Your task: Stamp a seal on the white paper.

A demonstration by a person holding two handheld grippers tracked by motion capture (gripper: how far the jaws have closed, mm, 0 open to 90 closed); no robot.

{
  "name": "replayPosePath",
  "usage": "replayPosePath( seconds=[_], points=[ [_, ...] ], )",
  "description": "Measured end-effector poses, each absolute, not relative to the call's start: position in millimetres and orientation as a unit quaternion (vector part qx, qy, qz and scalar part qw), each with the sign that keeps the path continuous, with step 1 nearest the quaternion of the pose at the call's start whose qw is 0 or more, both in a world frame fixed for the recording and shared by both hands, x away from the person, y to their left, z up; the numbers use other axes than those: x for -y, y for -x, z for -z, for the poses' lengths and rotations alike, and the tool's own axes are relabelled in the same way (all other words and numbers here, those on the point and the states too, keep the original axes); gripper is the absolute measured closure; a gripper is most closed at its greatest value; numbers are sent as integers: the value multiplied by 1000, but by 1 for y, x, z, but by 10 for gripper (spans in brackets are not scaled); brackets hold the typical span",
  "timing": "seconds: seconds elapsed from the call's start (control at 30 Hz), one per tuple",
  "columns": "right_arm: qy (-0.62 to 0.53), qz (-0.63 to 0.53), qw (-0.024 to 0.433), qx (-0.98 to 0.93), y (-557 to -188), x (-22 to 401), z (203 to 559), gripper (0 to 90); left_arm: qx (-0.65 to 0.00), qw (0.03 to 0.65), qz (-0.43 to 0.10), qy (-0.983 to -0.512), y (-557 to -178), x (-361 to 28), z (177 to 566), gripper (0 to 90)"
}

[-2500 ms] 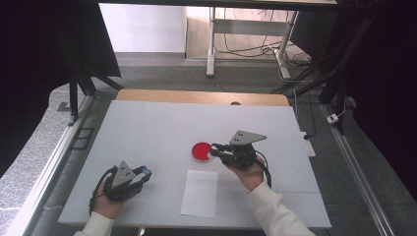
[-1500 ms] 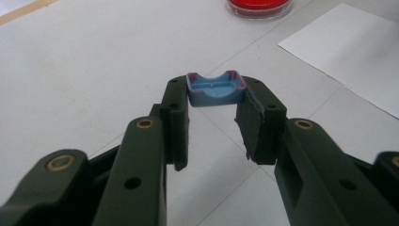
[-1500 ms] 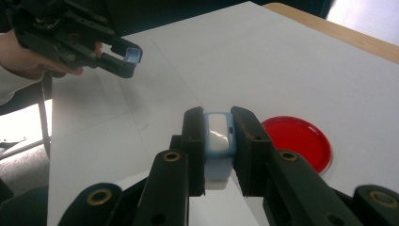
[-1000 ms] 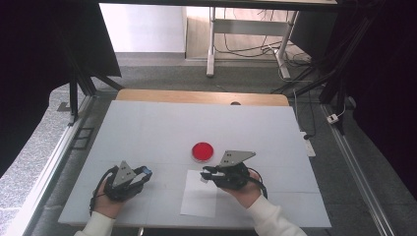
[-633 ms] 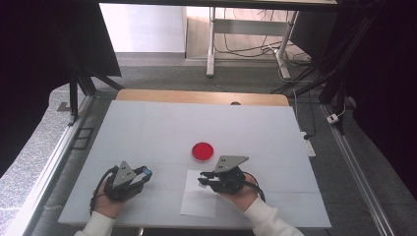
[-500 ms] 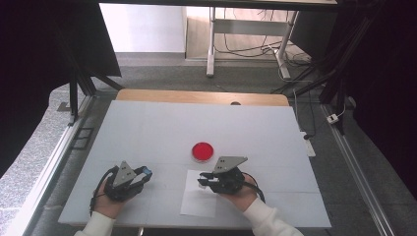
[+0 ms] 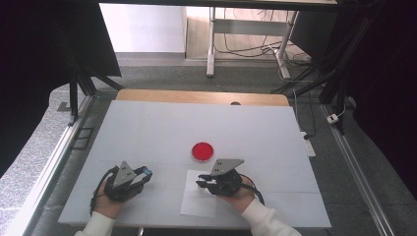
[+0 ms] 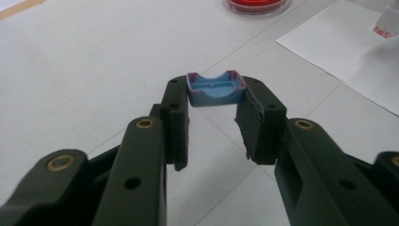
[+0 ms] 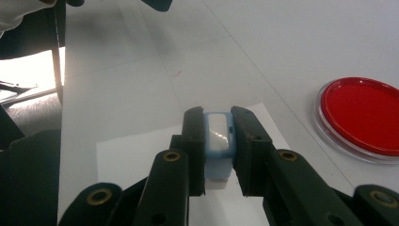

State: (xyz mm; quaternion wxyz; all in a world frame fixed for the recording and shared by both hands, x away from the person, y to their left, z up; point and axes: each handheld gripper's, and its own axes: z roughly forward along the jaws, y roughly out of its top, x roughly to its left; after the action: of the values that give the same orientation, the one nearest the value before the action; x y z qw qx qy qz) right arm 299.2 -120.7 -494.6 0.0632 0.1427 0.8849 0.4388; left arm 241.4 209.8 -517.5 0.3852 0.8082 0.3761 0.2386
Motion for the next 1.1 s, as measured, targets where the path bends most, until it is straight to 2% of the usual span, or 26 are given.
replayPosePath(
  seconds=[1.1],
  points=[
    [-142,-420,63,-894,-300,115,508,752,-375,385,-239,-809,-241,-210,518,646]
  ],
)
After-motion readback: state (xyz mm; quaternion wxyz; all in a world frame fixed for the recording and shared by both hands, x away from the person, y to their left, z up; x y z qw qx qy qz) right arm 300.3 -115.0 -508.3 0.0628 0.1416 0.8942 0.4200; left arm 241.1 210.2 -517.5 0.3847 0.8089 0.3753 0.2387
